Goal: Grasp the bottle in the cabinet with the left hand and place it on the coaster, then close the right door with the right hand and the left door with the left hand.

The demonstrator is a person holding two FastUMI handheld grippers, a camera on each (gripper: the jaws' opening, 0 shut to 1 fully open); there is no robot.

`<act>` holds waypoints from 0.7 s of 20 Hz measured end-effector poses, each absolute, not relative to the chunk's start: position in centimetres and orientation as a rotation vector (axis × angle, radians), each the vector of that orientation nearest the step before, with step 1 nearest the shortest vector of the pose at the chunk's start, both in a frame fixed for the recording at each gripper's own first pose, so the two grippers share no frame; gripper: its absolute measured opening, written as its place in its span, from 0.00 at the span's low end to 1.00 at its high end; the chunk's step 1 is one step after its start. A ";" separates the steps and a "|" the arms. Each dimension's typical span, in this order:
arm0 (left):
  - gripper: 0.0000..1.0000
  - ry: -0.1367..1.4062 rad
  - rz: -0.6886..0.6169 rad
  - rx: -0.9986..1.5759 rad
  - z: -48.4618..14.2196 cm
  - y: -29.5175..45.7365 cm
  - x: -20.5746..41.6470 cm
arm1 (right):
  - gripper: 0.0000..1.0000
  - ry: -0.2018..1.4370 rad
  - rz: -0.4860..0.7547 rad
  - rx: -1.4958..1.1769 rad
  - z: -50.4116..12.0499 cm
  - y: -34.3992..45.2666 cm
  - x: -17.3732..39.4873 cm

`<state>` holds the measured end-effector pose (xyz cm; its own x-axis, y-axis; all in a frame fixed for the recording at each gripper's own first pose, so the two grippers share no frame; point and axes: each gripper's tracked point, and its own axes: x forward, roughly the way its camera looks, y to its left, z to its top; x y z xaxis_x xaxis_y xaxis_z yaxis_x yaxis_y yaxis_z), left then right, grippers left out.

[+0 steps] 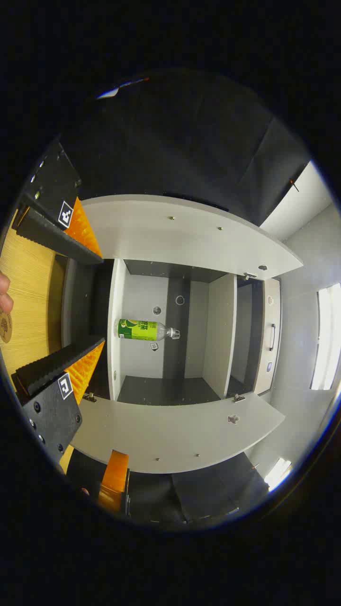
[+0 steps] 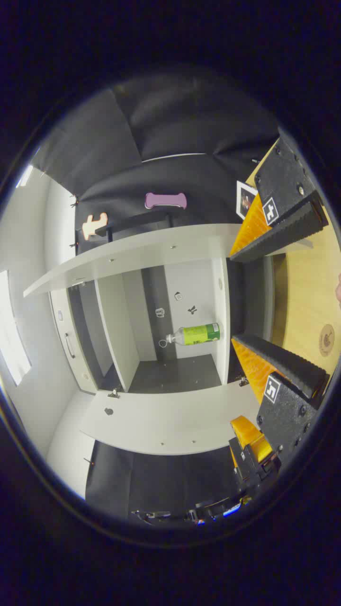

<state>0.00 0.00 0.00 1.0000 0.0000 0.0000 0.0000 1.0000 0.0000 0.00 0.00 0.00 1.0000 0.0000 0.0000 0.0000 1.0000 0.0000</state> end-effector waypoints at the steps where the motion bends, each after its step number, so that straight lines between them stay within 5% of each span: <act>1: 0.95 -0.002 -0.012 -0.006 0.0 -0.3 0.2 | 1.00 -0.004 -0.002 -0.004 0.0 0.2 0.2; 14: 0.95 0.018 -0.048 -0.017 -0.9 0.1 1.6 | 1.00 0.012 -0.023 -0.095 -0.9 1.7 1.3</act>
<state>1.62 0.07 -0.94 0.9987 -0.0479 -0.0175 0.0476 0.9987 -0.0175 1.26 1.71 -0.93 0.9997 -0.0237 -0.0106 0.0226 0.9952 -0.0951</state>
